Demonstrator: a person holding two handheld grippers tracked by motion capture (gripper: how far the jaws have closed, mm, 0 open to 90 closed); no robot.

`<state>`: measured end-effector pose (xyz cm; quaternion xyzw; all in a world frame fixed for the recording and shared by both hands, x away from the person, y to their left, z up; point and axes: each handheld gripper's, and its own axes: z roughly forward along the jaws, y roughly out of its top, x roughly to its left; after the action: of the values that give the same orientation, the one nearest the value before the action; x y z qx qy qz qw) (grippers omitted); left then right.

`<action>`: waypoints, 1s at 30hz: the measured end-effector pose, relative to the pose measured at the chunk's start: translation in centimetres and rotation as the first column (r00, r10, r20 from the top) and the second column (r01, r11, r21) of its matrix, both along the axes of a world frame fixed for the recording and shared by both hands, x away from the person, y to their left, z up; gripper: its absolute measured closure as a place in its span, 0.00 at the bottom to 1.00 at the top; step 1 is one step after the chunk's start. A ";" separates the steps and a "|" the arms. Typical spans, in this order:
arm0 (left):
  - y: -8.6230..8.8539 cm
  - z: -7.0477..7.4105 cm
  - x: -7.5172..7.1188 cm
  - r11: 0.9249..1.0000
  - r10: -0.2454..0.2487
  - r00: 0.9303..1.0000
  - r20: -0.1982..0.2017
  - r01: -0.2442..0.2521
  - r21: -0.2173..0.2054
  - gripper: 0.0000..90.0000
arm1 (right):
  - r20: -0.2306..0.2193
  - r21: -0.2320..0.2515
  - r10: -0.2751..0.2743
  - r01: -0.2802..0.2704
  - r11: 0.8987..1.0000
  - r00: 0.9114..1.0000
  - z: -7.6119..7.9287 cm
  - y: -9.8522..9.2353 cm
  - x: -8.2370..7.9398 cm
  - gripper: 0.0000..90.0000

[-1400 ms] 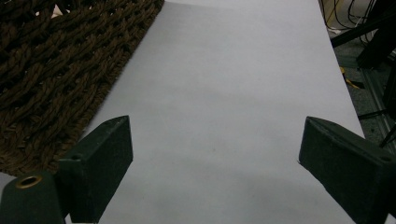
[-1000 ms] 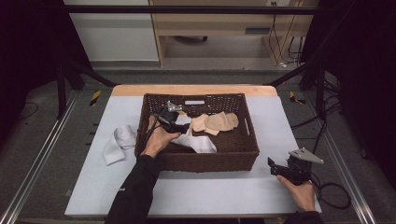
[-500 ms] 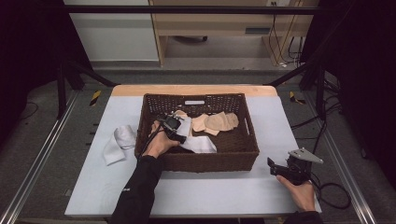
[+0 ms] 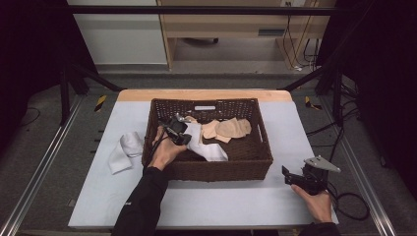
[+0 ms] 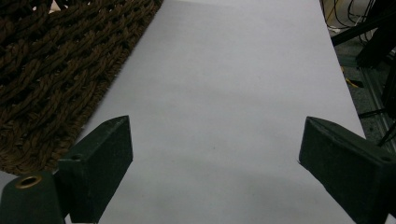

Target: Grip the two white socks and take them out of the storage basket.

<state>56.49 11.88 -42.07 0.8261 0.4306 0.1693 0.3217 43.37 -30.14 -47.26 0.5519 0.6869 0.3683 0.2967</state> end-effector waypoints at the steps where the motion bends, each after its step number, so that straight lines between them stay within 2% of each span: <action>1: 0.1 0.7 -0.3 0.999 -0.005 0.998 0.055 0.007 -0.038 0.99 | 0.000 -0.001 -0.001 0.001 1.000 1.000 0.0 0.0 0.0 0.11; 2: 0.1 0.7 -0.3 0.999 -0.005 0.998 0.055 0.007 -0.038 0.99 | -0.002 0.000 0.000 0.000 1.000 1.000 0.0 0.0 0.0 0.11; 3: 0.2 1.6 -0.7 0.996 -0.009 0.994 0.113 0.019 -0.092 0.99 | -0.001 0.000 -0.001 0.001 1.000 1.000 0.0 0.0 0.0 0.11; 4: 0.2 1.6 -0.7 0.996 -0.009 0.994 0.113 0.019 -0.092 0.99 | -0.001 0.000 -0.001 0.001 1.000 1.000 0.0 0.0 0.0 0.11; 5: 0.4 2.6 -1.2 0.988 -0.009 0.985 0.173 0.035 -0.147 0.99 | -0.001 0.000 -0.001 0.001 1.000 1.000 0.0 0.0 0.0 0.11; 6: 0.4 2.6 -1.2 0.988 -0.009 0.985 0.173 0.035 -0.147 0.99 | -0.001 0.000 -0.001 0.001 1.000 1.000 0.0 0.0 0.0 0.11; 7: 0.7 3.9 -1.8 0.975 -0.002 0.970 0.243 0.056 -0.216 0.99 | 0.001 -0.002 -0.002 0.002 1.000 1.000 0.0 0.0 0.0 0.11; 8: 0.7 3.9 -1.8 0.975 -0.002 0.970 0.243 0.056 -0.216 0.99 | 0.001 -0.002 -0.002 0.002 1.000 1.000 0.0 0.0 0.0 0.11; 9: 1.1 5.0 -2.3 0.961 0.008 0.958 0.288 0.072 -0.266 0.99 | 0.002 -0.001 -0.002 0.002 1.000 1.000 0.0 0.0 0.0 0.11; 10: 1.3 5.6 -2.5 0.953 0.020 0.950 0.313 0.077 -0.294 0.99 | 0.002 -0.001 -0.002 0.002 1.000 1.000 0.0 0.0 0.0 0.11; 11: 1.6 6.3 -2.8 0.945 0.024 0.945 0.327 0.085 -0.316 0.99 | 0.001 -0.001 -0.002 0.002 1.000 1.000 0.0 0.0 0.0 0.11; 12: 1.6 6.3 -2.8 0.945 0.024 0.945 0.327 0.085 -0.316 0.99 | 0.001 -0.001 -0.002 0.002 1.000 1.000 0.0 0.0 0.0 0.11; 13: 2.2 7.5 -3.3 0.931 0.044 0.931 0.363 0.094 -0.353 0.99 | 0.002 -0.003 -0.002 0.002 1.000 1.000 0.0 0.0 0.0 0.11; 14: 2.5 8.1 -3.5 0.922 0.054 0.927 0.370 0.096 -0.375 0.99 | 0.002 -0.003 -0.003 0.003 1.000 1.000 0.0 0.0 0.0 0.11; 15: 2.9 8.6 -3.8 0.916 0.067 0.920 0.386 0.096 -0.390 0.99 | 0.002 -0.002 -0.003 0.003 1.000 1.000 0.0 0.0 0.0 0.11; 16: 2.9 8.6 -3.8 0.916 0.067 0.920 0.386 0.096 -0.390 0.99 | 0.002 -0.002 -0.003 0.003 1.000 1.000 0.0 0.0 0.0 0.11; 17: 3.7 9.7 -4.2 0.903 0.091 0.909 0.406 0.097 -0.419 0.99 | 0.002 -0.002 -0.003 0.003 1.000 1.000 0.0 0.0 0.0 0.11; 19: 4.6 10.7 -4.6 0.894 0.115 0.898 0.424 0.092 -0.439 0.99 | 0.002 -0.004 -0.003 0.003 1.000 1.000 0.0 0.0 0.0 0.11; 20: 5.0 11.2 -4.8 0.889 0.131 0.889 0.438 0.090 -0.449 0.99 | 0.002 -0.004 -0.003 0.003 1.000 1.000 0.0 0.0 0.0 0.11; 21: 5.5 11.7 -5.0 0.885 0.139 0.885 0.445 0.090 -0.456 0.99 | 0.002 -0.001 -0.003 0.003 1.000 1.000 0.0 0.0 0.0 0.11; 22: 6.0 12.2 -5.2 0.880 0.153 0.877 0.456 0.089 -0.467 0.99 | 0.002 -0.003 -0.003 0.003 1.000 1.000 0.0 0.0 0.0 0.11; 23: 6.0 12.2 -5.2 0.880 0.153 0.877 0.456 0.089 -0.467 0.99 | 0.002 -0.003 -0.003 0.003 1.000 1.000 0.0 0.0 0.0 0.11; 24: 6.9 13.2 -5.6 0.867 0.176 0.863 0.473 0.092 -0.490 0.99 | 0.000 -0.005 -0.002 0.002 1.000 1.000 0.0 0.0 0.0 0.11; 25: 7.4 13.7 -5.8 0.860 0.189 0.856 0.482 0.092 -0.501 0.99 | 0.000 -0.005 -0.003 0.003 1.000 1.000 0.0 0.0 0.0 0.11; 26: 7.4 13.7 -5.8 0.860 0.189 0.856 0.482 0.092 -0.501 0.99 | 0.000 -0.005 -0.003 0.003 1.000 1.000 0.0 0.0 0.0 0.11; 27: 8.6 14.6 -6.3 0.852 0.210 0.844 0.494 0.090 -0.516 0.99 | 0.000 -0.006 -0.003 0.003 1.000 1.000 0.0 0.0 0.0 0.11; 28: 8.6 14.6 -6.3 0.852 0.210 0.844 0.494 0.090 -0.516 0.99 | 0.000 -0.006 -0.003 0.003 1.000 1.000 0.0 0.0 0.0 0.11; 29: 9.9 15.3 -6.8 0.844 0.233 0.832 0.504 0.084 -0.529 0.99 | 0.002 -0.006 -0.003 0.003 1.000 1.000 0.0 0.0 0.0 0.11; 30: 9.9 15.3 -6.8 0.844 0.233 0.832 0.504 0.084 -0.529 0.99 | 0.001 -0.006 -0.003 0.003 1.000 1.000 0.0 0.0 0.0 0.11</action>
<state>49.68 21.75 -26.76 0.6021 0.3823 0.2867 0.6396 43.38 -30.14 -47.27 0.5518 0.6870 0.3659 0.2994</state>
